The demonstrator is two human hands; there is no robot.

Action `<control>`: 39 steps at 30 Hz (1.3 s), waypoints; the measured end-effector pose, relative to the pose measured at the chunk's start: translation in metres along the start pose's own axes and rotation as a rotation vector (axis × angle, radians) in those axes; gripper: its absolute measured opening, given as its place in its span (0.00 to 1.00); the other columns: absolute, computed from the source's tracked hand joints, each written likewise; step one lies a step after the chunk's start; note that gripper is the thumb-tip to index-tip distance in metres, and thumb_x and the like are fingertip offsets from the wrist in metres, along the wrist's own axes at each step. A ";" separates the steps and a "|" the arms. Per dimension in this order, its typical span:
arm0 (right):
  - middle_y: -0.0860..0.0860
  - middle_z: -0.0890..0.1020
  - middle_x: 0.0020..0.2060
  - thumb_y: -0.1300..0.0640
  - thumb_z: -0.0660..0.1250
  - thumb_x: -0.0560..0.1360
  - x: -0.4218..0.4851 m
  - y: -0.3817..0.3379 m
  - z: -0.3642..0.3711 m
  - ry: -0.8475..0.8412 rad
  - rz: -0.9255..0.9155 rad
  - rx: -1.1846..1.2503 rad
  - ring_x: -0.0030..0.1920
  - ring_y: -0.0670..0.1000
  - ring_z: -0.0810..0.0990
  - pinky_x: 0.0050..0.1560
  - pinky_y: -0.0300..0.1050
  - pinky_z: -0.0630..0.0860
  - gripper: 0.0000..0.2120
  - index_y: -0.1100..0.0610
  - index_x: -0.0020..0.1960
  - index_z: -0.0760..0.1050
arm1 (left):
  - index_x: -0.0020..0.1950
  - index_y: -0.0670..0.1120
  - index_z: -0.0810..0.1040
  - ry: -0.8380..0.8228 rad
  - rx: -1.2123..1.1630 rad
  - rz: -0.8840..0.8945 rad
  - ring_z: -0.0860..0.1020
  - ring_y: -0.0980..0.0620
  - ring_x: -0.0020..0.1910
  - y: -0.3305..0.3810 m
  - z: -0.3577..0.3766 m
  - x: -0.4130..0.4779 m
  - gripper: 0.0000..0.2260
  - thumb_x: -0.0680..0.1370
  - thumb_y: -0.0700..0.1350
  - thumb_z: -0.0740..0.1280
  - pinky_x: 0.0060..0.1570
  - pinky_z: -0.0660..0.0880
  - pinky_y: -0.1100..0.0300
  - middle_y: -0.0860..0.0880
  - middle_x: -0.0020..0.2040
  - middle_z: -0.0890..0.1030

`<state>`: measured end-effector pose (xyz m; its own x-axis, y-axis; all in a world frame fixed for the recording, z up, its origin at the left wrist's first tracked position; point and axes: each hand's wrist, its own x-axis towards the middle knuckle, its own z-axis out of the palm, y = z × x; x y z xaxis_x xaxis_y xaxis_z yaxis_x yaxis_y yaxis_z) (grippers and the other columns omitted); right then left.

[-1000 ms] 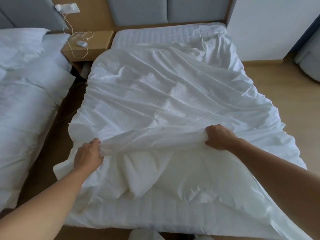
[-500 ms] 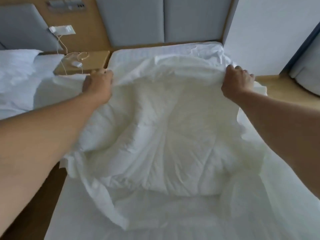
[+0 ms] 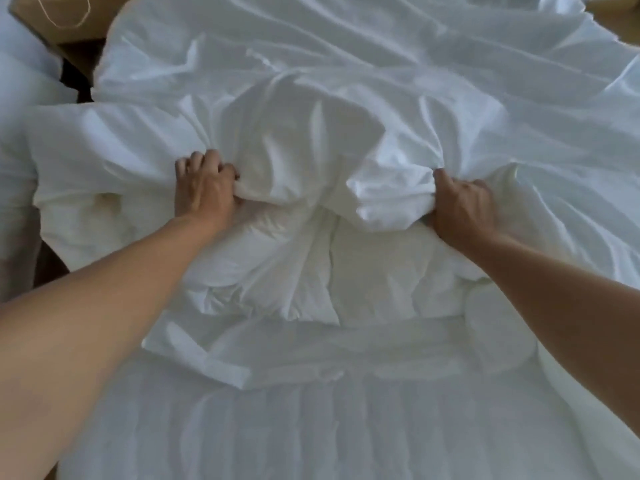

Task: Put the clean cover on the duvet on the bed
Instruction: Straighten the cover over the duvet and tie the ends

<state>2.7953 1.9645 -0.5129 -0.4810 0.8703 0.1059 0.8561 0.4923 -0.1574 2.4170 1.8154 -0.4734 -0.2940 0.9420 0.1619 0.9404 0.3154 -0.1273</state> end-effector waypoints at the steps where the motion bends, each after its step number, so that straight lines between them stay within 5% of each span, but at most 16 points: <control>1: 0.64 0.83 0.38 0.58 0.73 0.71 -0.005 -0.004 -0.001 0.068 0.010 0.050 0.37 0.67 0.82 0.40 0.53 0.70 0.16 0.61 0.55 0.72 | 0.48 0.39 0.81 0.061 -0.039 0.026 0.75 0.34 0.50 -0.001 -0.005 0.003 0.08 0.71 0.40 0.69 0.54 0.65 0.46 0.36 0.49 0.77; 4: 0.62 0.79 0.29 0.60 0.75 0.69 -0.030 -0.016 -0.013 0.266 -0.020 0.145 0.27 0.66 0.78 0.31 0.45 0.64 0.14 0.62 0.46 0.72 | 0.43 0.37 0.78 0.075 -0.190 0.084 0.78 0.32 0.43 -0.007 -0.023 -0.001 0.11 0.67 0.41 0.61 0.42 0.73 0.46 0.34 0.43 0.79; 7: 0.59 0.79 0.27 0.58 0.78 0.68 -0.071 -0.033 -0.025 0.294 -0.192 0.129 0.25 0.63 0.79 0.27 0.47 0.72 0.13 0.63 0.45 0.77 | 0.44 0.41 0.80 -0.088 -0.208 0.144 0.82 0.32 0.42 -0.013 -0.033 -0.043 0.11 0.70 0.46 0.64 0.39 0.77 0.47 0.35 0.43 0.83; 13: 0.56 0.80 0.27 0.54 0.73 0.67 -0.171 -0.063 -0.015 0.117 -0.378 0.094 0.22 0.61 0.78 0.23 0.49 0.74 0.11 0.60 0.44 0.81 | 0.44 0.44 0.79 -0.185 -0.266 0.291 0.81 0.38 0.28 -0.014 -0.019 -0.183 0.20 0.70 0.61 0.61 0.26 0.70 0.57 0.42 0.35 0.83; 16: 0.57 0.79 0.25 0.62 0.77 0.60 -0.211 -0.069 -0.005 -0.140 -0.335 -0.045 0.22 0.62 0.78 0.22 0.51 0.76 0.09 0.60 0.39 0.82 | 0.47 0.47 0.78 -0.327 -0.204 0.304 0.83 0.42 0.30 -0.021 0.003 -0.240 0.31 0.62 0.72 0.63 0.26 0.74 0.57 0.46 0.37 0.84; 19: 0.60 0.84 0.36 0.65 0.78 0.60 -0.225 -0.077 0.014 -0.430 -0.391 -0.299 0.33 0.62 0.84 0.32 0.51 0.81 0.13 0.62 0.44 0.83 | 0.61 0.46 0.76 -0.534 -0.063 0.315 0.84 0.43 0.45 -0.014 0.035 -0.255 0.41 0.60 0.74 0.69 0.37 0.80 0.53 0.46 0.52 0.84; 22: 0.62 0.83 0.55 0.53 0.75 0.70 -0.230 -0.077 0.049 -0.510 -0.506 -0.441 0.51 0.63 0.84 0.44 0.52 0.82 0.23 0.63 0.61 0.80 | 0.69 0.45 0.70 -0.585 0.032 0.435 0.80 0.42 0.54 -0.003 0.069 -0.260 0.45 0.61 0.70 0.73 0.46 0.80 0.51 0.44 0.63 0.76; 25: 0.62 0.76 0.68 0.37 0.68 0.74 -0.243 -0.069 0.082 -0.484 -0.502 -0.418 0.67 0.65 0.76 0.59 0.58 0.77 0.37 0.61 0.73 0.71 | 0.66 0.45 0.69 -0.527 0.048 0.544 0.77 0.41 0.54 -0.002 0.088 -0.272 0.40 0.61 0.63 0.75 0.44 0.79 0.49 0.43 0.63 0.72; 28: 0.63 0.69 0.73 0.47 0.61 0.77 -0.252 -0.062 0.101 -0.375 -0.460 -0.472 0.72 0.66 0.68 0.65 0.60 0.70 0.32 0.61 0.77 0.65 | 0.66 0.42 0.71 -0.437 0.092 0.585 0.77 0.39 0.53 -0.007 0.101 -0.280 0.30 0.67 0.49 0.75 0.39 0.78 0.48 0.41 0.61 0.72; 32: 0.64 0.80 0.55 0.66 0.67 0.71 -0.261 -0.062 0.099 -0.164 -0.366 -0.486 0.55 0.66 0.79 0.54 0.57 0.72 0.20 0.66 0.63 0.76 | 0.66 0.39 0.74 -0.370 0.078 0.380 0.78 0.36 0.56 -0.003 0.095 -0.276 0.21 0.74 0.41 0.68 0.43 0.79 0.42 0.37 0.61 0.77; 35: 0.64 0.80 0.50 0.68 0.68 0.68 -0.276 -0.073 0.082 -0.136 -0.257 -0.345 0.52 0.66 0.77 0.55 0.59 0.69 0.18 0.66 0.58 0.77 | 0.67 0.43 0.75 -0.361 0.028 0.245 0.79 0.37 0.57 -0.002 0.069 -0.285 0.23 0.72 0.44 0.70 0.47 0.78 0.46 0.39 0.61 0.80; 39: 0.63 0.79 0.37 0.67 0.67 0.59 -0.317 -0.087 0.015 0.030 -0.126 -0.062 0.38 0.66 0.79 0.44 0.56 0.71 0.14 0.65 0.45 0.76 | 0.65 0.43 0.79 -0.270 -0.101 0.186 0.82 0.35 0.52 -0.015 -0.004 -0.326 0.26 0.67 0.40 0.74 0.44 0.78 0.46 0.38 0.58 0.82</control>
<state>2.8707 1.6463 -0.5480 -0.5804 0.8004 0.1501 0.7998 0.5950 -0.0796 2.4994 1.5032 -0.5200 -0.1380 0.9830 -0.1212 0.9903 0.1353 -0.0305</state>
